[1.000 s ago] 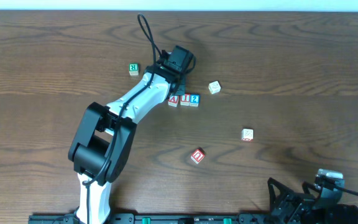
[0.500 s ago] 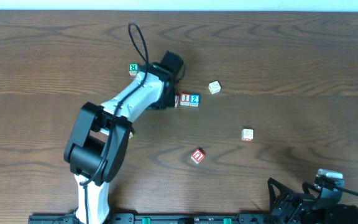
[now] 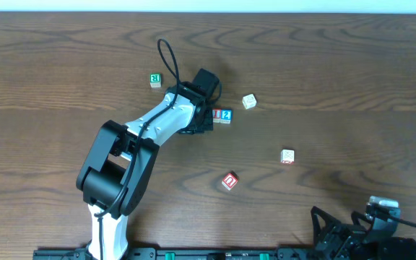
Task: Spell out Ai2
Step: 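Nudge the A block flush against the I block with the left gripper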
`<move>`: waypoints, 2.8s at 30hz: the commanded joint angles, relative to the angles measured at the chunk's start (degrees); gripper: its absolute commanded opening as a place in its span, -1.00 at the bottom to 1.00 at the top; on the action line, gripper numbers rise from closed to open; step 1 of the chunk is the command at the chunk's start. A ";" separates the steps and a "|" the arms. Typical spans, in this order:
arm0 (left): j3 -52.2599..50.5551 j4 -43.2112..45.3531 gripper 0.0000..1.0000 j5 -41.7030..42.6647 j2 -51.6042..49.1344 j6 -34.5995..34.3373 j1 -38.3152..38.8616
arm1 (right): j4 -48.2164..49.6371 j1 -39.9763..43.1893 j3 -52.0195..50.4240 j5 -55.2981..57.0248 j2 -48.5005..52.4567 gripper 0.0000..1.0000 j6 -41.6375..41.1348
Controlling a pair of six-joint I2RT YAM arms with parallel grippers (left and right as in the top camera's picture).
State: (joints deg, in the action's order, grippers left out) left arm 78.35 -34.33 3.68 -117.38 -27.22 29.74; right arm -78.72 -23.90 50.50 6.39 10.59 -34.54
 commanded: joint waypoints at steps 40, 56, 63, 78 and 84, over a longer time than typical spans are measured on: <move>-0.31 5.29 -0.88 -11.43 3.23 4.94 -0.52 | -0.17 -0.17 0.04 0.22 -0.31 0.98 -0.79; -0.31 6.14 -0.88 -9.57 0.44 4.70 -0.52 | -0.17 -0.17 0.04 0.22 -0.31 0.99 -0.79; -0.31 6.32 -0.88 -7.78 0.37 4.46 -0.52 | -0.17 -0.17 0.04 0.22 -0.31 0.99 -0.79; -0.31 5.68 -0.88 -5.14 0.37 3.82 -0.46 | -0.17 -0.17 0.04 0.22 -0.31 0.99 -0.79; -0.31 5.86 -0.88 -5.57 0.37 4.13 -0.46 | -0.17 -0.17 0.04 0.22 -0.31 0.99 -0.79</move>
State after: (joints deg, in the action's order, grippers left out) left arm 78.24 -28.40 -1.69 -116.05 -22.72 29.47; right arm -78.70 -23.90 50.50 6.39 10.59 -34.54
